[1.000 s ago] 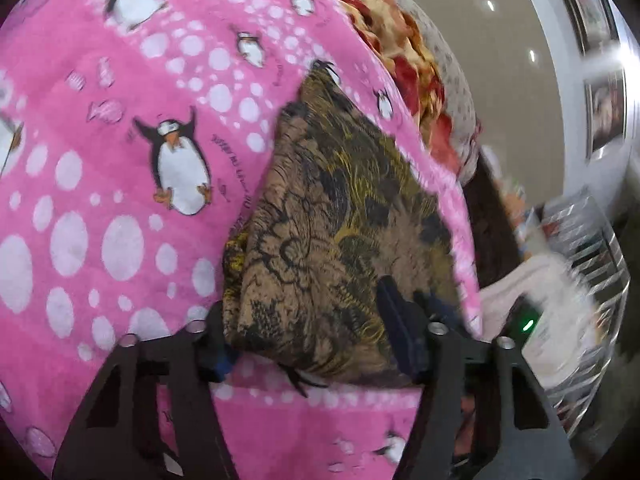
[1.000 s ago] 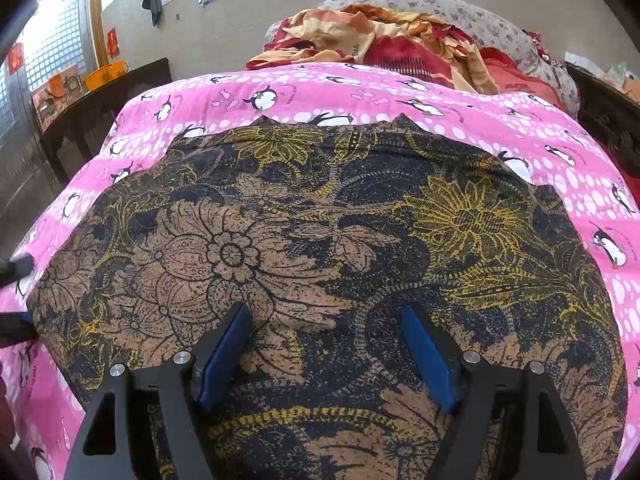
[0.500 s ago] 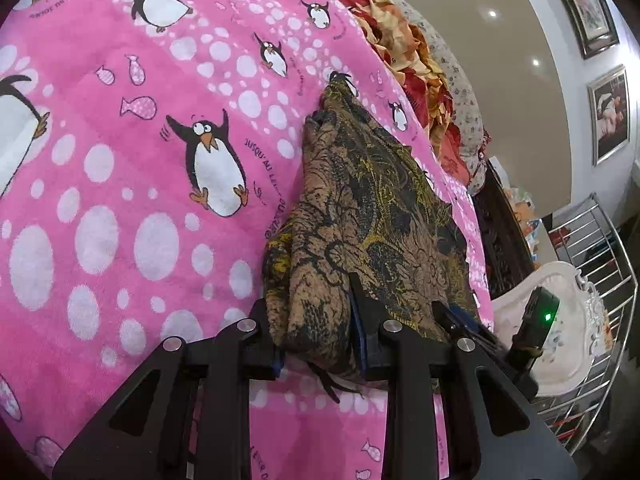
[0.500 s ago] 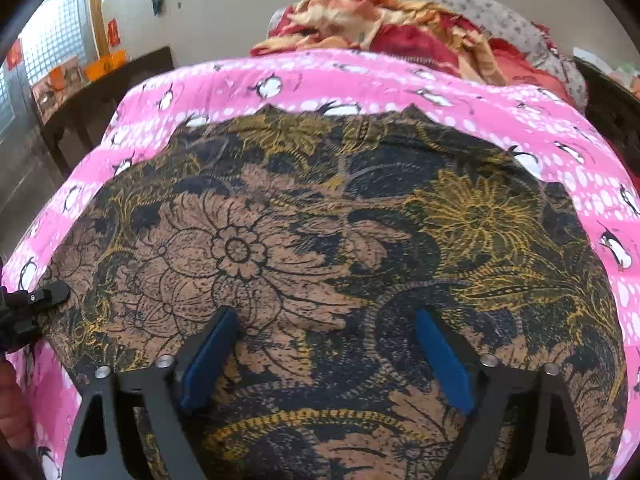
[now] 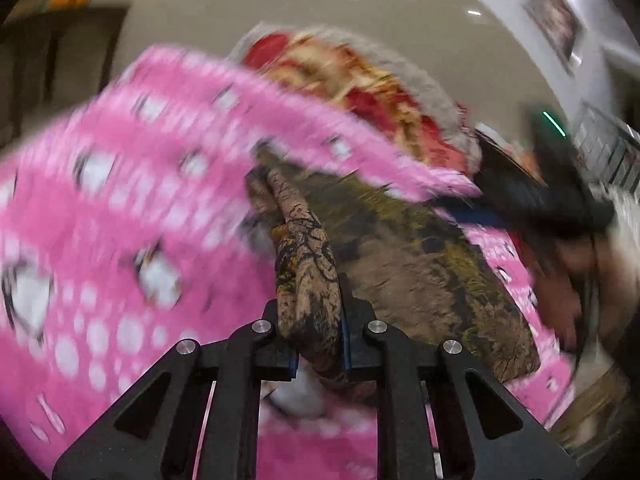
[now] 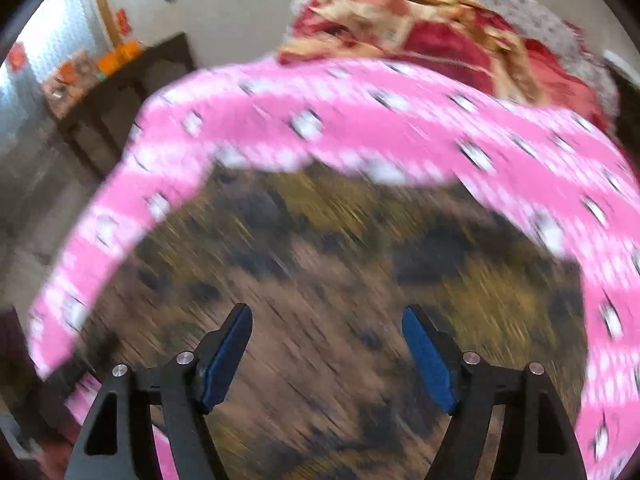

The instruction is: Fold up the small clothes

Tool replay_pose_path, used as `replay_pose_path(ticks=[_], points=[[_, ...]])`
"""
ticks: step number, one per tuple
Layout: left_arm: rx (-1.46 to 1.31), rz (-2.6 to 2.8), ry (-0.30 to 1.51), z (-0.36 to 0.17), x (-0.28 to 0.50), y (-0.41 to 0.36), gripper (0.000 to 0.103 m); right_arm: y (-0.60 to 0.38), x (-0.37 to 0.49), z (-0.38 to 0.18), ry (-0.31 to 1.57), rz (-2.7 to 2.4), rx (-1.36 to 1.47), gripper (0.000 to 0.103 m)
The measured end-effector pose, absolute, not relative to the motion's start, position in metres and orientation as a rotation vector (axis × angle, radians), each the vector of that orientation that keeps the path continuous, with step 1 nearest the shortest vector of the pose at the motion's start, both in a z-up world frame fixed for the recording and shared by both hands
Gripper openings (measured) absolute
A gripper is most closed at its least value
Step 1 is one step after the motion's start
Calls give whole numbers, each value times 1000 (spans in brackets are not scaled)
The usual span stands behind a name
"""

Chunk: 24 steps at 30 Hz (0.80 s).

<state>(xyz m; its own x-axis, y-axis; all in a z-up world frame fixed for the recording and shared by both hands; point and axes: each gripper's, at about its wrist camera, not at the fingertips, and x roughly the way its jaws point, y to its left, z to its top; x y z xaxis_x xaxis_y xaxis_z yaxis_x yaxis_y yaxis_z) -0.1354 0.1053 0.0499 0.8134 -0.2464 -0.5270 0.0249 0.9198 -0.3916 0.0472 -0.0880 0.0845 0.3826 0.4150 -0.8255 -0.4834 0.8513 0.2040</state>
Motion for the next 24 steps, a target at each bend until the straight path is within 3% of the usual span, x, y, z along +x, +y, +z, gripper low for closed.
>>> replay_pose_path(ticks=[4, 8, 15, 17, 18, 19, 22, 24], points=[[-283, -214, 558, 65, -129, 80, 13, -32, 92, 100, 1088, 704, -60, 76], [-245, -252, 548, 71, -124, 66, 13, 25, 133, 88, 1261, 742, -65, 76], [-228, -320, 542, 73, -120, 62, 13, 91, 151, 67, 1365, 667, -329, 75], [-235, -330, 546, 73, -118, 60, 13, 95, 158, 62, 1392, 640, -362, 55], [-234, -331, 546, 74, -117, 58, 13, 94, 160, 60, 1409, 620, -369, 35], [-230, -333, 544, 75, -118, 57, 13, 92, 162, 59, 1420, 604, -383, 26], [-224, -353, 538, 80, -122, 53, 13, 80, 163, 64, 1400, 611, -394, 14], [-219, -377, 535, 84, -123, 47, 13, 65, 164, 71, 1384, 620, -366, 11]])
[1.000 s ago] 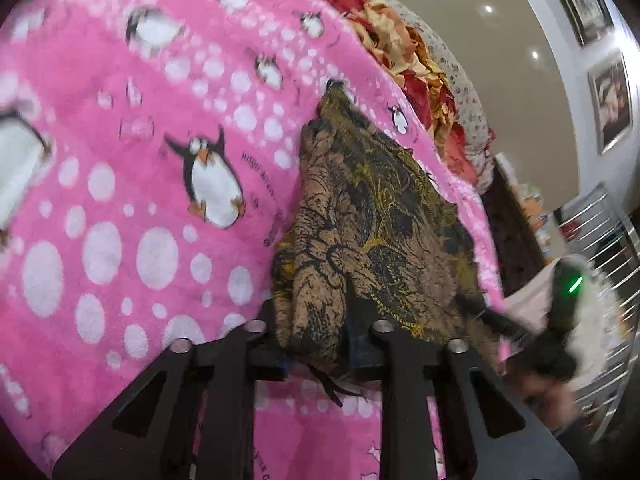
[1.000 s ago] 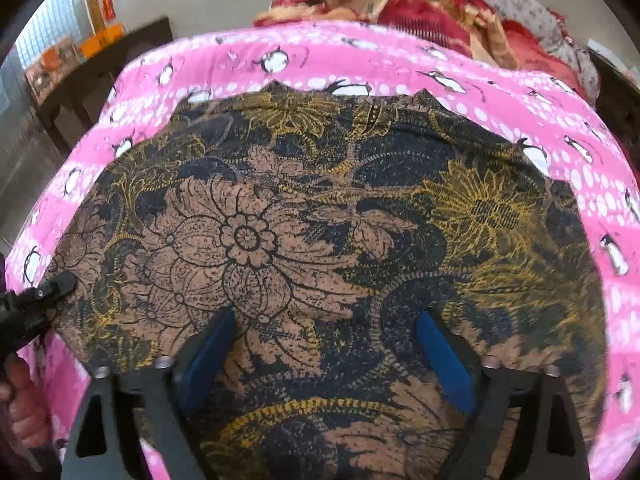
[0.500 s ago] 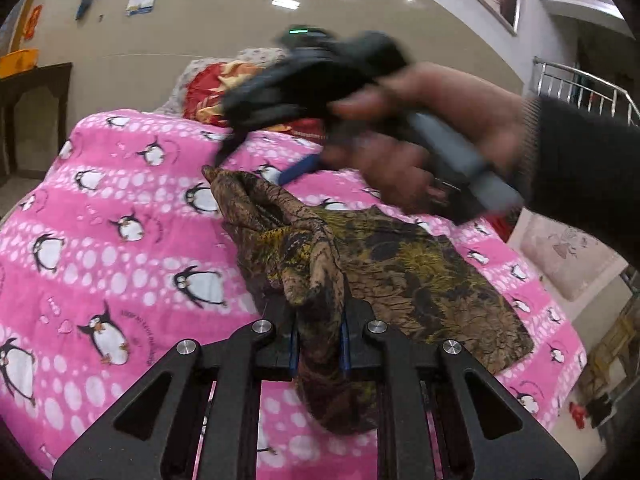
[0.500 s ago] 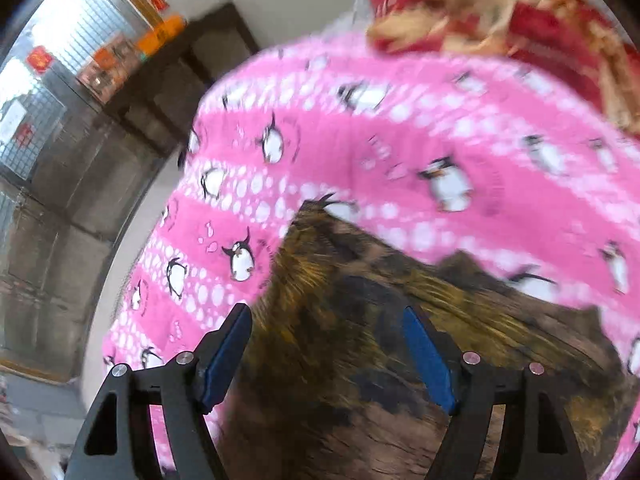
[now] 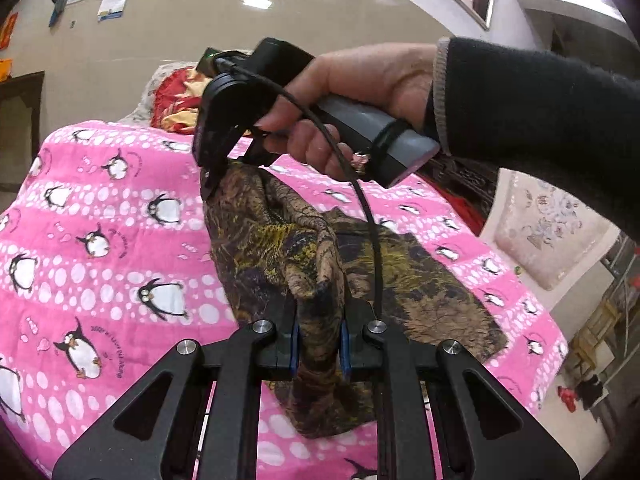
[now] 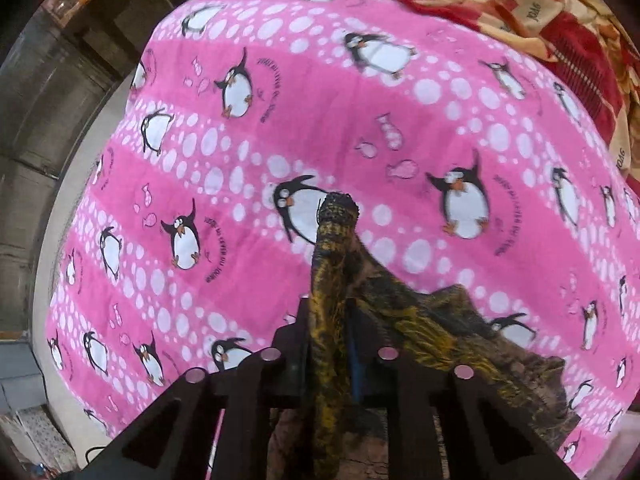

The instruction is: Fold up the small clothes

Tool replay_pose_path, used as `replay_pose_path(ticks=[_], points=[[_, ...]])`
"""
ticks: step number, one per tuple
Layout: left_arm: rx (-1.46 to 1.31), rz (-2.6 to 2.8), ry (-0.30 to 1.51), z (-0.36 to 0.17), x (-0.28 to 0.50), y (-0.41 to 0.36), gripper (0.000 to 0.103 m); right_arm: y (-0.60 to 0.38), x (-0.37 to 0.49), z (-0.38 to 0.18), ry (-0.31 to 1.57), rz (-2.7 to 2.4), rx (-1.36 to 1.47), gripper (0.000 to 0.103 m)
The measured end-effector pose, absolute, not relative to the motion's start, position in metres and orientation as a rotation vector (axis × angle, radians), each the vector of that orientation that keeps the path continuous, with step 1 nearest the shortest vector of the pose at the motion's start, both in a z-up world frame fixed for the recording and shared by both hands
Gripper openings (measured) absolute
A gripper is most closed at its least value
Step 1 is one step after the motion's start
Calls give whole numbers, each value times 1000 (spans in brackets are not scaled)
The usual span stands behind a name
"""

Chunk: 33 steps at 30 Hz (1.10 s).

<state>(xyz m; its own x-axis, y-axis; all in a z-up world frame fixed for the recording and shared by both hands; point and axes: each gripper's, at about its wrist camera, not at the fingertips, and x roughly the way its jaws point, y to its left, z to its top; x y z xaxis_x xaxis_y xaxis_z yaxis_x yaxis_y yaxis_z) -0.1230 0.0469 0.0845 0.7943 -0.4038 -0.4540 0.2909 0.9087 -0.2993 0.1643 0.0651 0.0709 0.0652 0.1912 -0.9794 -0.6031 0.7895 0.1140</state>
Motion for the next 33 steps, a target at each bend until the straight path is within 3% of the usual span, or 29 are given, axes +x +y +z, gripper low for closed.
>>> replay_pose_path(ticks=[10, 21, 33], points=[[-125, -520, 570, 92, -127, -36, 13, -79, 170, 95, 1369, 601, -167, 10], [-2, -678, 662, 80, -120, -167, 13, -233, 175, 91, 1350, 484, -156, 9], [64, -756, 719, 60, -128, -222, 13, -284, 152, 66, 1268, 455, -155, 9]])
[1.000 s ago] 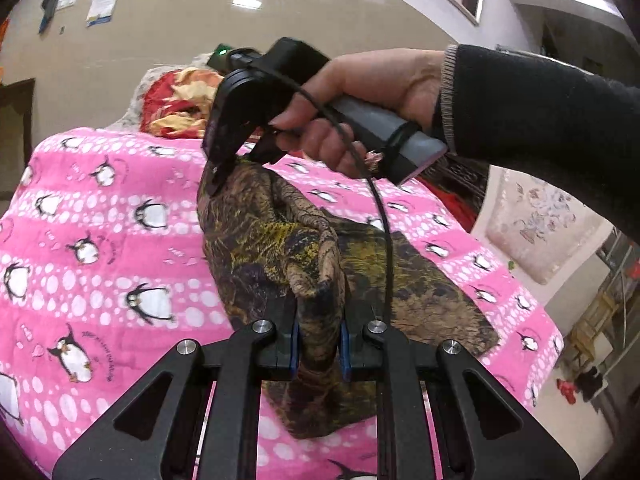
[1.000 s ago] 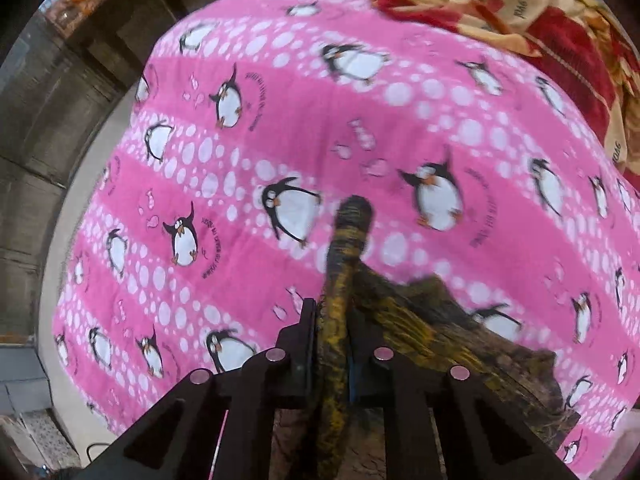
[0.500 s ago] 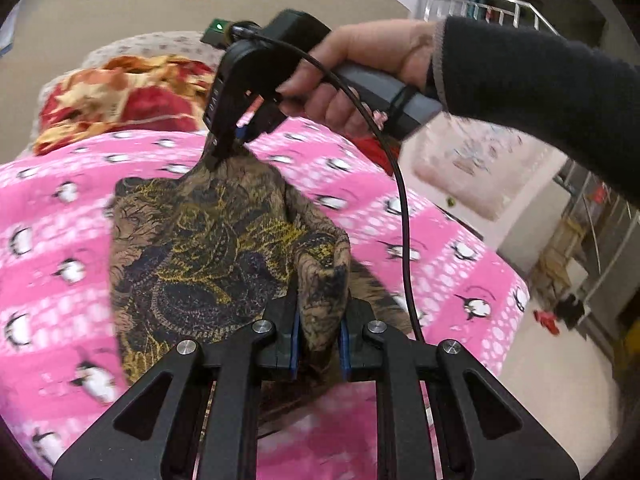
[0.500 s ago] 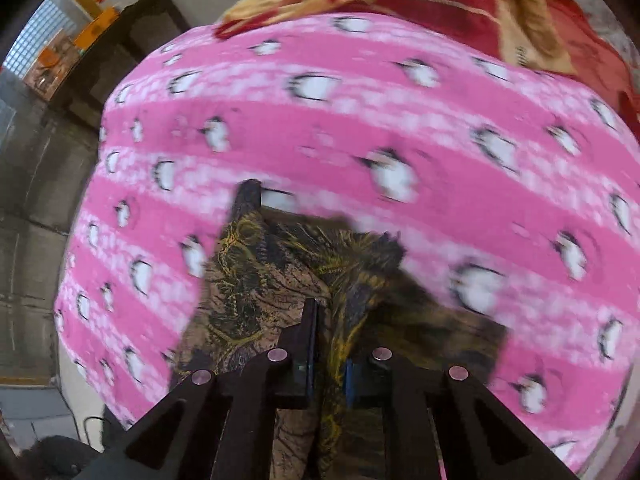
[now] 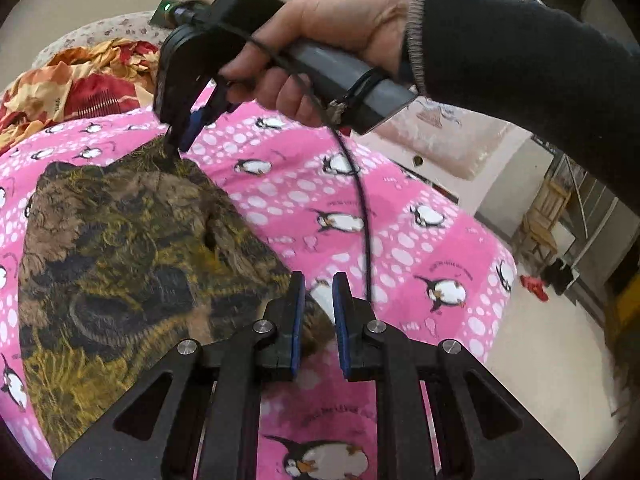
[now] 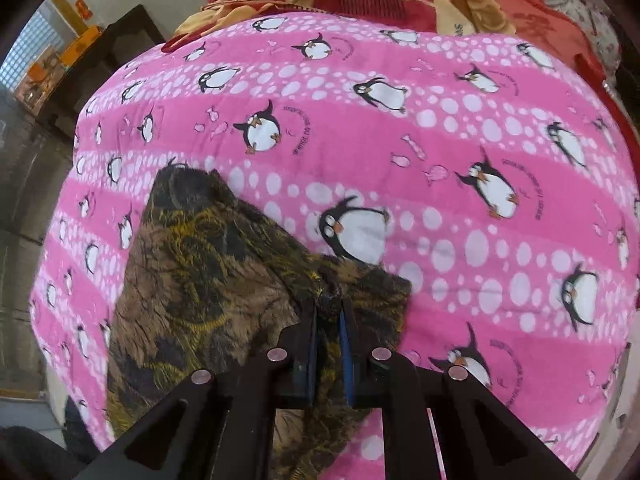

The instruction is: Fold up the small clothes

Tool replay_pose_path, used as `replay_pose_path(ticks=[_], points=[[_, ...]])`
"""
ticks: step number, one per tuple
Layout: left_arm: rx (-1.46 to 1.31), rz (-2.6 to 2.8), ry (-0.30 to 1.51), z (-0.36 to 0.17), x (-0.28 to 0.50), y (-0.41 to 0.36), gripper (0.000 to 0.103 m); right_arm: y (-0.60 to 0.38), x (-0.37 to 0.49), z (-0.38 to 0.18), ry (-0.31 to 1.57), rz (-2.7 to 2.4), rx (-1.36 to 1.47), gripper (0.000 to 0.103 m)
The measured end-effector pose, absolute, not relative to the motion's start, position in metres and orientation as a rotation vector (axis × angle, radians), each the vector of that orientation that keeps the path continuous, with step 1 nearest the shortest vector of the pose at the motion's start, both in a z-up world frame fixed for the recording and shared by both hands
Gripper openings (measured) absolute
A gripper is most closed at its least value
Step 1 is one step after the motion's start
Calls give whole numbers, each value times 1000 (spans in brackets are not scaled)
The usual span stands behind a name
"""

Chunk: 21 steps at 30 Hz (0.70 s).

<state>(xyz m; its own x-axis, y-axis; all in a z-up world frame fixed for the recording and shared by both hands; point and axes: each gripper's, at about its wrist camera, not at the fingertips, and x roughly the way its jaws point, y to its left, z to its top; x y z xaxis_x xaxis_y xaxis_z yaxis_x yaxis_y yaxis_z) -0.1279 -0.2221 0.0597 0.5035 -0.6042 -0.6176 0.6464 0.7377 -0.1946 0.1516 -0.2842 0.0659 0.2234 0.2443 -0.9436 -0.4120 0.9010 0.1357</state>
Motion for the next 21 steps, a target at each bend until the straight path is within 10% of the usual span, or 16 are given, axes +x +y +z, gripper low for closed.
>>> replay_pose_path(ticks=[21], points=[[-71, -369, 869, 18, -115, -71, 13, -261, -56, 27, 1057, 710, -255, 16]])
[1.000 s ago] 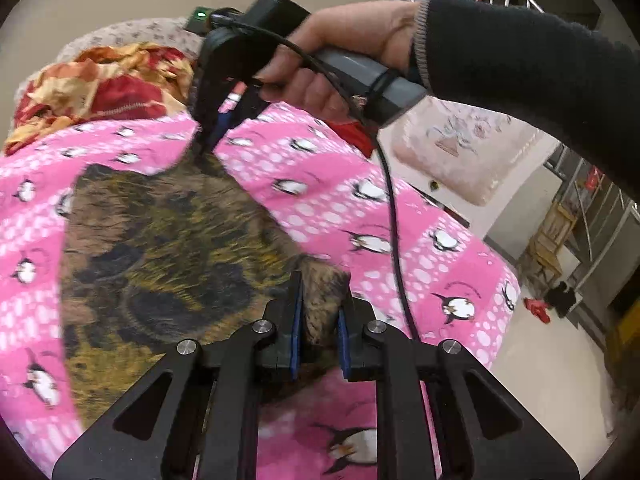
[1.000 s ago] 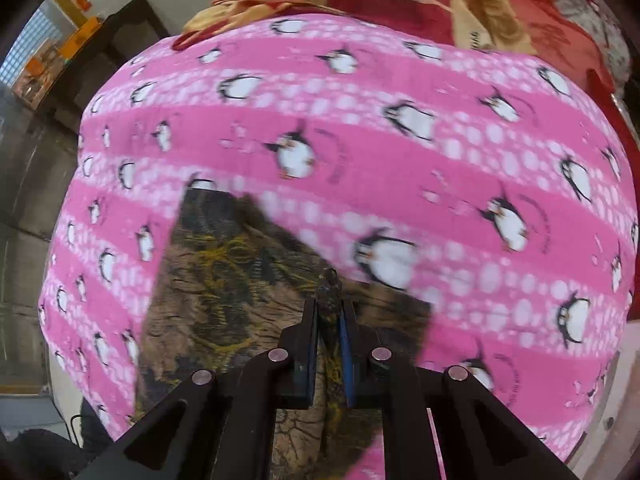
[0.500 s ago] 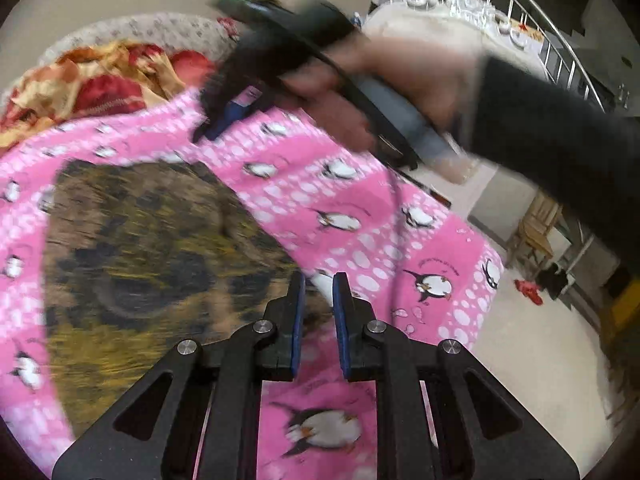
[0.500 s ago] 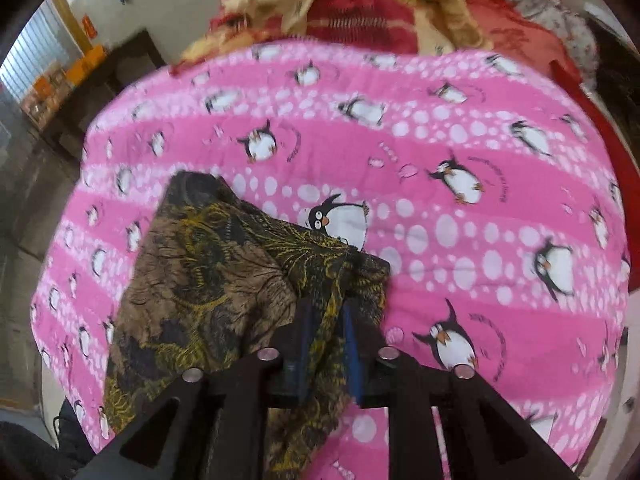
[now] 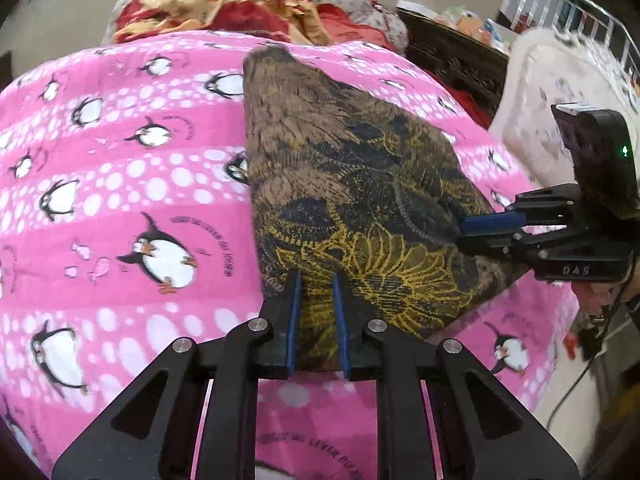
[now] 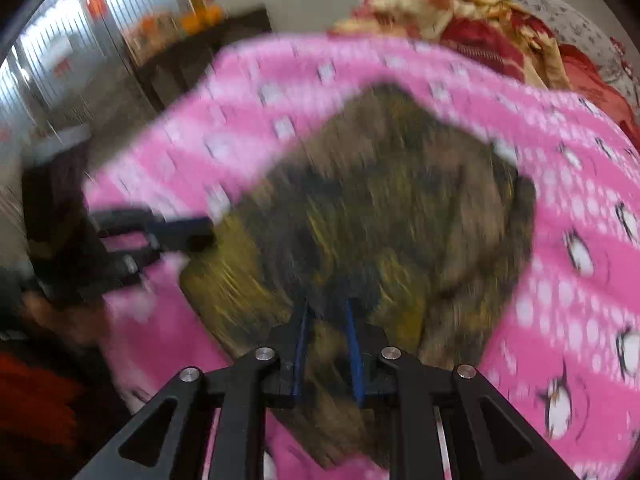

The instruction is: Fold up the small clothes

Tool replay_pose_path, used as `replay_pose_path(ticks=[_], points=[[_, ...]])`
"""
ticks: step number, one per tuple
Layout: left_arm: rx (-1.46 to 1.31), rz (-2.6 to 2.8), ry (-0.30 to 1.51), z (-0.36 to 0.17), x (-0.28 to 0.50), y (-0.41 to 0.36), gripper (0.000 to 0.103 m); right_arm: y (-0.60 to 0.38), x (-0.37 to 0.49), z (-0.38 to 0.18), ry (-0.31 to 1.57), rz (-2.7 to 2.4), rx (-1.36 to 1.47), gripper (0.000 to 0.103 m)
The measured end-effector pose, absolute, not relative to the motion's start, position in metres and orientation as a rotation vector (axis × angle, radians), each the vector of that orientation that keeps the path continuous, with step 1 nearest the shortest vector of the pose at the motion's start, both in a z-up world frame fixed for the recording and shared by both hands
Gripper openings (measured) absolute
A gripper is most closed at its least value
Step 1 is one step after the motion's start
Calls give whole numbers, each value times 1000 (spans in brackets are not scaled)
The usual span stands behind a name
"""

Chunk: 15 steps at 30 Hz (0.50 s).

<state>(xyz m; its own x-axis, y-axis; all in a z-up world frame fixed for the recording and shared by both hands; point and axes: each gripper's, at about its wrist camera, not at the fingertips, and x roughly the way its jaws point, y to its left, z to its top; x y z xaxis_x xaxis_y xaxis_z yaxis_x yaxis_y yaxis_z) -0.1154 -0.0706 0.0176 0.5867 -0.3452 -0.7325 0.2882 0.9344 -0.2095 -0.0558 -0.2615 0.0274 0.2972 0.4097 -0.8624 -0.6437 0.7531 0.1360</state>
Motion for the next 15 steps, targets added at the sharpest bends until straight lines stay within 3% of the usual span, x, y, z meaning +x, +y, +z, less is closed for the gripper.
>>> replay_pose_path(ticks=[7, 11, 15], points=[[-162, -385, 853, 50, -95, -53, 13, -280, -51, 41, 1062, 661, -15, 15], [-165, -366, 748, 89, -23, -60, 13, -270, -28, 80, 952, 463, 45, 21], [-139, -290, 781, 79, 52, -85, 13, -252, 18, 87, 909, 186, 92, 25]])
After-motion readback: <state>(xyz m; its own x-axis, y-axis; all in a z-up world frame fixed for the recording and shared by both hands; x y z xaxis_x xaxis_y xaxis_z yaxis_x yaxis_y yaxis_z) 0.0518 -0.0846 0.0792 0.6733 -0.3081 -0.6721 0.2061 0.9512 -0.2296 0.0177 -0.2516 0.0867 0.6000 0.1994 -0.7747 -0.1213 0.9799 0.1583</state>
